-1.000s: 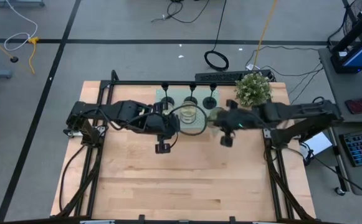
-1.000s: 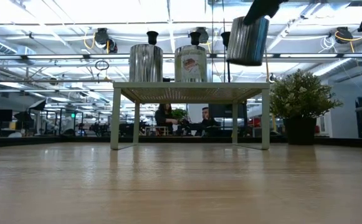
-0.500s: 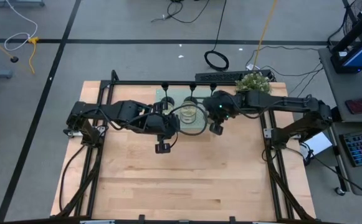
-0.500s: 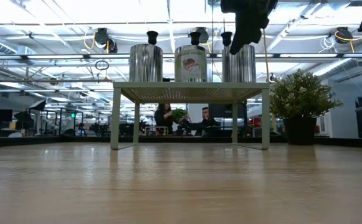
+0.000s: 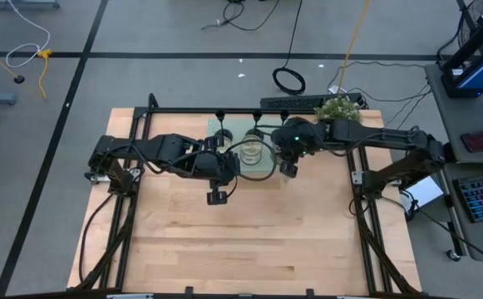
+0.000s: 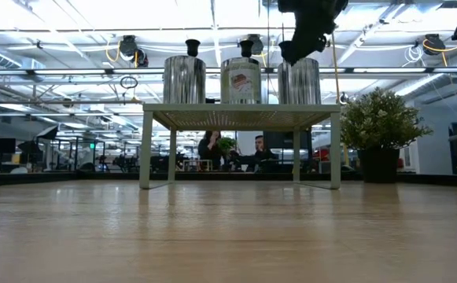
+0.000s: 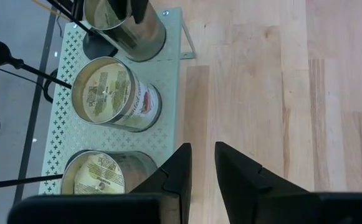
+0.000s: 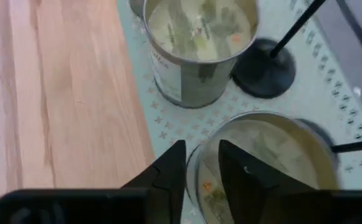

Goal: Stock candles and holders on shelf
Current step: Return to Home Position

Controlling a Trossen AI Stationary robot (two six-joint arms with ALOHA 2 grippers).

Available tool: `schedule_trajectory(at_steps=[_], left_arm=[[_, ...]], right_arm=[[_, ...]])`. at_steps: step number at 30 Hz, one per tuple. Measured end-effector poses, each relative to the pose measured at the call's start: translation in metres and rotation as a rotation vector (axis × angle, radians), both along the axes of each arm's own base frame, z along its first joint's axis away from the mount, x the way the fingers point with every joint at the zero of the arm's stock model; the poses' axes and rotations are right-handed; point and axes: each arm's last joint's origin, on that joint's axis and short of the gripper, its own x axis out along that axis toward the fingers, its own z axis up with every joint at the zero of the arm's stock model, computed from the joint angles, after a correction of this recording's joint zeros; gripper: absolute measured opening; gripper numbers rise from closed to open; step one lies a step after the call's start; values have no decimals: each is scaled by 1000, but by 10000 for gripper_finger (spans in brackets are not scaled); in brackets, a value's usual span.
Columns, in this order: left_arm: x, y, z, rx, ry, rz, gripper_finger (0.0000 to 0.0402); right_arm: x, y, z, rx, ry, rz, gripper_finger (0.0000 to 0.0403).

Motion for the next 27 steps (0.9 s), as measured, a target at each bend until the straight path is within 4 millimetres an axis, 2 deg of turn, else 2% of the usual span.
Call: schedule_trajectory(at_steps=[5,9,15,18,22,27], left_arm=[[0,0,0,-3,-1,7,76],[-4,1,3,-4,-6,20,76],[-33,8,22,93,-30,105,76],[-52,13,31,143,-21,139,76],[-81,17,37,146,-32,135,76],[-121,20,24,131,-87,112,76]], right_arm=[[-14,6,20,-55,-94,56,108],[-37,13,43,-117,-190,117,114],[-75,22,62,-153,-268,160,103],[-92,26,61,-156,-293,168,96],[-114,28,44,-145,-300,153,88],[-138,30,21,-131,-408,121,80]])
